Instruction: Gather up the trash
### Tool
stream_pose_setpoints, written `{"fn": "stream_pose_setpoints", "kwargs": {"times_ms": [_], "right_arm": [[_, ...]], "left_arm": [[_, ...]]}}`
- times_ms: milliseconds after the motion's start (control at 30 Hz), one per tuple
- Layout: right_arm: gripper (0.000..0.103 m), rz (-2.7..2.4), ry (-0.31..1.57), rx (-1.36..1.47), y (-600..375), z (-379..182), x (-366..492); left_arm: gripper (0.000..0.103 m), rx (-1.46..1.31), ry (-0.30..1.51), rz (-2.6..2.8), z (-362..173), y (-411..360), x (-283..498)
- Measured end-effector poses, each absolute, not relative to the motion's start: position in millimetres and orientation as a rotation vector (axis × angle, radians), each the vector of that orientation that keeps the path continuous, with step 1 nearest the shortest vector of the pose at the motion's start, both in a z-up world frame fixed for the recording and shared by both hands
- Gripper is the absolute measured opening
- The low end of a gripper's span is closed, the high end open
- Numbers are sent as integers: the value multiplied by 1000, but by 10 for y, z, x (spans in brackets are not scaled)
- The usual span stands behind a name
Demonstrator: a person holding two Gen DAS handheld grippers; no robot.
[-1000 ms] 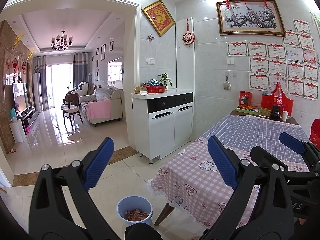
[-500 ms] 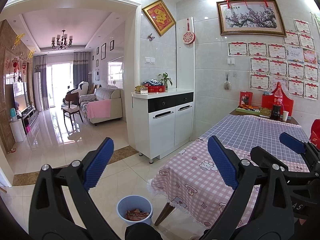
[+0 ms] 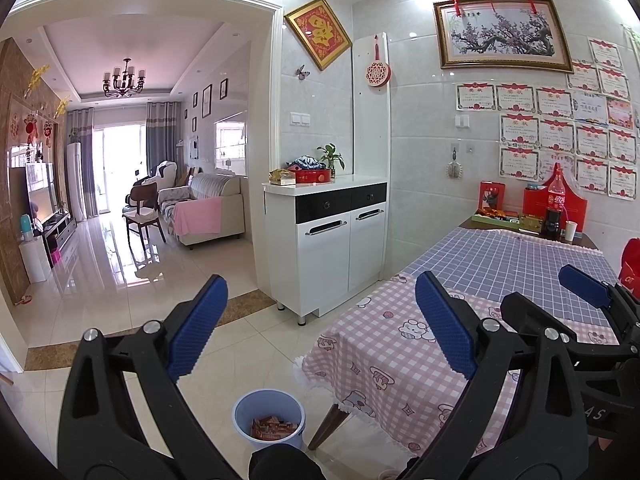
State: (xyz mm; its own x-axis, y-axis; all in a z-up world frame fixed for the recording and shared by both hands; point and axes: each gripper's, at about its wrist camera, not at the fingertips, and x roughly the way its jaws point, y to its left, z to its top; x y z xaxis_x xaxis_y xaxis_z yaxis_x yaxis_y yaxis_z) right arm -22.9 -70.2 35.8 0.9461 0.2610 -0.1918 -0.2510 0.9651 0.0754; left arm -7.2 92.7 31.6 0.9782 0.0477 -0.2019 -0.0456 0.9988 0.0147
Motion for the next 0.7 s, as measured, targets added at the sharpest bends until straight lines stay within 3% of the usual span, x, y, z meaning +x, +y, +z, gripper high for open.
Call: {"fn": "stream_pose_setpoints", "kwargs": {"times_ms": [700], "right_arm": [[92, 265, 207, 54, -688, 323, -212]], "left_arm": [[93, 11, 209, 47, 258, 935, -99]]}}
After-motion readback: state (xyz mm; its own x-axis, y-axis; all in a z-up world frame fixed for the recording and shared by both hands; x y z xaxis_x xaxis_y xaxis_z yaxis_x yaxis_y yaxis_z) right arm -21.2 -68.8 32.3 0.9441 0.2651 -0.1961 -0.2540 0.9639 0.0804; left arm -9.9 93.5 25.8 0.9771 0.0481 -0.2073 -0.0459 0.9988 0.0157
